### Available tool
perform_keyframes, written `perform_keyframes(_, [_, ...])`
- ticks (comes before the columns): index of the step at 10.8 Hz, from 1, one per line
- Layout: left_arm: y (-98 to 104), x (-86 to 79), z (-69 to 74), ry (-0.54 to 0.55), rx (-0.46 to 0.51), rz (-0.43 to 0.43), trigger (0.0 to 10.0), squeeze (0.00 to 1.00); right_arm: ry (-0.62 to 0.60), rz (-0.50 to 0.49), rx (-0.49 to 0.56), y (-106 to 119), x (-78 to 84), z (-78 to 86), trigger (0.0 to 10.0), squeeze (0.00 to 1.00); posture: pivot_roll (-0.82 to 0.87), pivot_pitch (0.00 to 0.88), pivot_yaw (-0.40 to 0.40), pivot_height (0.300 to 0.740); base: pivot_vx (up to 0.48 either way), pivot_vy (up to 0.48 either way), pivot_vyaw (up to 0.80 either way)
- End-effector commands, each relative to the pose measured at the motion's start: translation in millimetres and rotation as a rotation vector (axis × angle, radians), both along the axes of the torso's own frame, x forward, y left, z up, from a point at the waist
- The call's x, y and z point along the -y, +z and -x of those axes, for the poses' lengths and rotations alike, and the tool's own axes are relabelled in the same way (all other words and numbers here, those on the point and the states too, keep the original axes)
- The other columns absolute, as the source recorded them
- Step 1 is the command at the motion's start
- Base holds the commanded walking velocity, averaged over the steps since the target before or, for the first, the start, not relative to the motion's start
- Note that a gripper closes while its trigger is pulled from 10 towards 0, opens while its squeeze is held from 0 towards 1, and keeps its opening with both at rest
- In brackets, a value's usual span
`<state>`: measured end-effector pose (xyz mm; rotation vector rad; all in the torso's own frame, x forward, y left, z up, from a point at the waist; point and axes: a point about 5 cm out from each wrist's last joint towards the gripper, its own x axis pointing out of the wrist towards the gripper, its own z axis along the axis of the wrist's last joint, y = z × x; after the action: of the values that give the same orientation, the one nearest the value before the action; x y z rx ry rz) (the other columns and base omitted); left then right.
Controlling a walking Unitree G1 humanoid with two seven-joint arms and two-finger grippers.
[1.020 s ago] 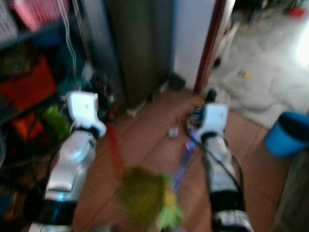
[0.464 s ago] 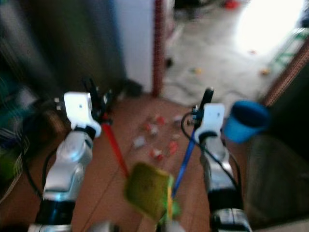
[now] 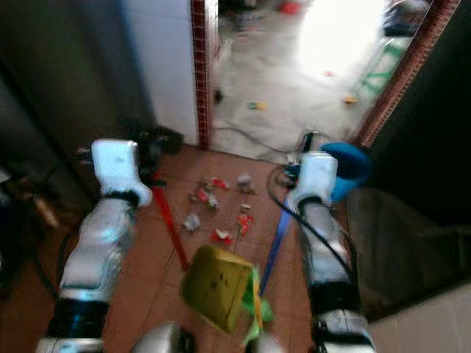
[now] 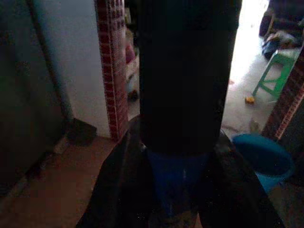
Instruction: Sweep floor
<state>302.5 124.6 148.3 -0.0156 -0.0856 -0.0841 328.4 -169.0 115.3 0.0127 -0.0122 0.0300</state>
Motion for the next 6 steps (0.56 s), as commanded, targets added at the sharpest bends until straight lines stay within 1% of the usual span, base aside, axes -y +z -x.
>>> perform_keyframes(1, [12,-0.1,-1.8,0.009,0.052,-0.002,10.0,0.0,-0.009,0.003,0.045,9,2.1,-2.2,10.0,0.0,0.04,0.031,-0.002,0.74,0.0,0.0,0.0])
perform_keyframes(3, [3,-5.0,0.2,0.018,0.034,-0.027,10.0,0.0,-0.043,-0.008,0.033,5,7.8,2.2,10.0,0.0,0.03,0.016,-0.012,0.74,0.0,0.0,0.0])
perform_keyframes(4, [3,-6.0,-0.8,0.027,0.046,-0.012,10.0,0.0,-0.034,0.007,0.036,5,9.0,4.7,10.0,0.0,0.03,0.017,-0.009,0.74,0.0,0.0,0.0])
perform_keyframes(5, [6,-5.2,-2.7,0.032,0.064,-0.016,10.0,0.0,-0.045,0.026,0.036,3,10.7,5.2,10.0,0.0,0.03,0.019,-0.003,0.74,0.0,0.0,0.0])
perform_keyframes(6, [7,-4.0,-2.5,0.029,0.063,-0.039,10.0,0.0,-0.082,0.051,0.062,8,13.7,4.0,10.0,0.0,0.03,0.026,0.0,0.74,0.0,0.0,0.0])
